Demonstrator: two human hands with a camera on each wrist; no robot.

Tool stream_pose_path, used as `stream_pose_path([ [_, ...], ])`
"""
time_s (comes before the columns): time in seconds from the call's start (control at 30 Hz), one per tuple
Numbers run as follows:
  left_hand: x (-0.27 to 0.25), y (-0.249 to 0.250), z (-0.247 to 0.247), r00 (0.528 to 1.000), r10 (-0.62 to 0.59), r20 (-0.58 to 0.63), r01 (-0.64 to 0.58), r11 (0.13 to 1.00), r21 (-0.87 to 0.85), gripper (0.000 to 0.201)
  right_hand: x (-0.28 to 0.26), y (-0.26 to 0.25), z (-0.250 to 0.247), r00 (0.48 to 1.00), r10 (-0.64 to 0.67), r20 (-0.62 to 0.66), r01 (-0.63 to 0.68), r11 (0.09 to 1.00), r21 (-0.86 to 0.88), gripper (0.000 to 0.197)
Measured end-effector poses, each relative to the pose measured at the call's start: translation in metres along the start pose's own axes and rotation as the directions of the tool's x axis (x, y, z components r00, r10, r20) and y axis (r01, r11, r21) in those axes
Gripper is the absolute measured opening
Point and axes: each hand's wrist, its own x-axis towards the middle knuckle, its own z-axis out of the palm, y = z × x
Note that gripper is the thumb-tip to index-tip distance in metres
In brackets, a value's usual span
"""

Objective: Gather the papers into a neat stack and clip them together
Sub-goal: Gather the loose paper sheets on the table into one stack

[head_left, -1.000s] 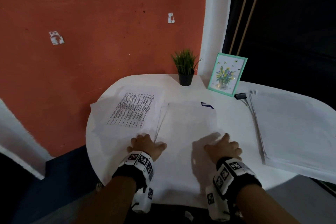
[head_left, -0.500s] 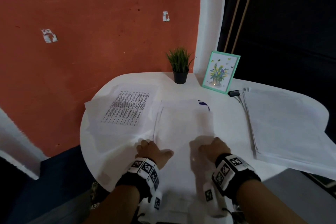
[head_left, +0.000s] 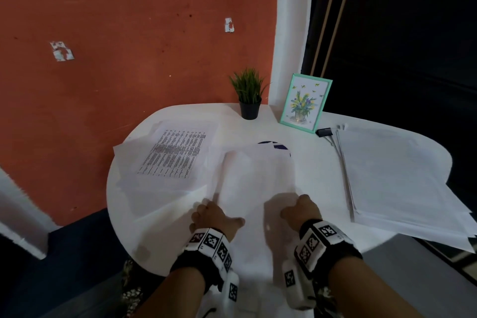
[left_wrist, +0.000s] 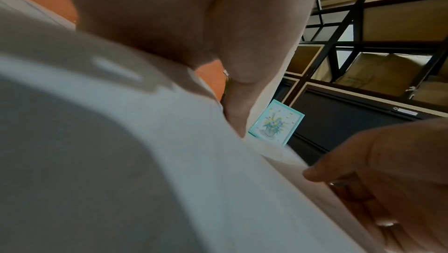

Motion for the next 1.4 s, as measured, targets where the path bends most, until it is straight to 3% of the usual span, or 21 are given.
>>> stream_pose_path([
  [0.13,0.0,-0.002,0.005,0.999,0.024,-0.048,-0.03,0.993,-0.115,0.095,0.001,0.008,-0.001,0.996,-0.086,0.006,0.083,0.981,0.177,0.042],
  [0.23,0.002,-0.001,0.005,0.999,0.047,-0.022,-0.052,0.96,-0.275,0.091,0.0,0.009,-0.001,0.989,-0.142,-0.042,0.147,0.97,0.195,0.04],
  [0.4,0.004,-0.005,-0.006,0.999,-0.022,-0.029,0.015,0.977,-0.212,0.094,0.003,0.014,-0.009,0.984,-0.172,-0.044,0.173,0.874,0.454,0.011],
  [0.5,0.01,-0.012,-0.01,0.996,-0.086,-0.029,0.075,0.963,-0.26,0.1,0.006,0.023,-0.014,0.985,-0.156,-0.071,0.167,0.789,0.592,0.035],
  [0.57,0.017,-0.016,-0.01,0.997,-0.076,0.019,0.079,0.939,-0.335,0.097,0.008,0.026,-0.015,0.986,-0.152,-0.071,0.162,0.75,0.641,0.04],
  [0.63,0.02,-0.016,-0.01,0.995,-0.022,0.095,0.062,0.897,-0.439,0.079,0.006,0.026,-0.015,0.986,-0.158,-0.05,0.153,0.753,0.64,0.038],
  [0.7,0.017,-0.012,-0.009,0.996,0.01,0.09,0.036,0.865,-0.5,0.057,0.006,0.026,-0.012,0.984,-0.173,-0.04,0.161,0.771,0.617,0.033],
  [0.8,0.016,-0.01,-0.008,0.999,0.036,0.009,-0.024,0.807,-0.591,0.045,0.005,0.022,-0.008,0.985,-0.17,0.021,0.124,0.791,0.599,0.023],
  [0.87,0.017,-0.01,-0.01,0.997,0.065,-0.051,-0.083,0.769,-0.634,0.036,0.002,0.019,-0.011,0.978,-0.188,0.092,0.081,0.748,0.659,0.024],
  [0.97,0.014,-0.003,-0.023,0.982,0.108,-0.156,-0.185,0.721,-0.668,0.033,0.004,0.015,-0.02,0.971,-0.216,0.1,0.098,0.745,0.659,0.057],
  [1.03,0.011,0.007,-0.037,0.965,0.139,-0.221,-0.256,0.678,-0.69,0.031,0.006,0.009,-0.031,0.972,-0.232,0.026,0.151,0.709,0.688,0.078],
  [1.07,0.01,0.012,-0.045,0.953,0.159,-0.258,-0.298,0.646,-0.703,0.031,0.002,0.001,-0.038,0.966,-0.258,-0.015,0.194,0.686,0.701,0.074],
  [1.17,0.005,0.028,-0.068,0.908,0.207,-0.364,-0.415,0.558,-0.719,0.032,-0.012,-0.023,-0.064,0.923,-0.353,-0.153,0.36,0.65,0.67,0.038],
  [1.23,0.006,0.036,-0.079,0.895,0.213,-0.392,-0.442,0.532,-0.722,0.034,-0.022,-0.035,-0.08,0.896,-0.392,-0.207,0.412,0.564,0.716,0.025],
  [1.33,0.009,0.038,-0.082,0.948,0.238,-0.213,-0.312,0.553,-0.773,0.064,-0.029,-0.037,-0.09,0.898,-0.365,-0.245,0.409,0.492,0.768,0.029],
  [1.37,0.01,0.034,-0.078,0.958,0.263,-0.117,-0.254,0.58,-0.774,0.07,-0.03,-0.034,-0.091,0.907,-0.345,-0.243,0.392,0.473,0.789,0.031],
  [1.4,0.009,0.03,-0.072,0.959,0.279,-0.049,-0.216,0.609,-0.764,0.064,-0.032,-0.03,-0.093,0.914,-0.33,-0.235,0.371,0.449,0.813,0.034],
])
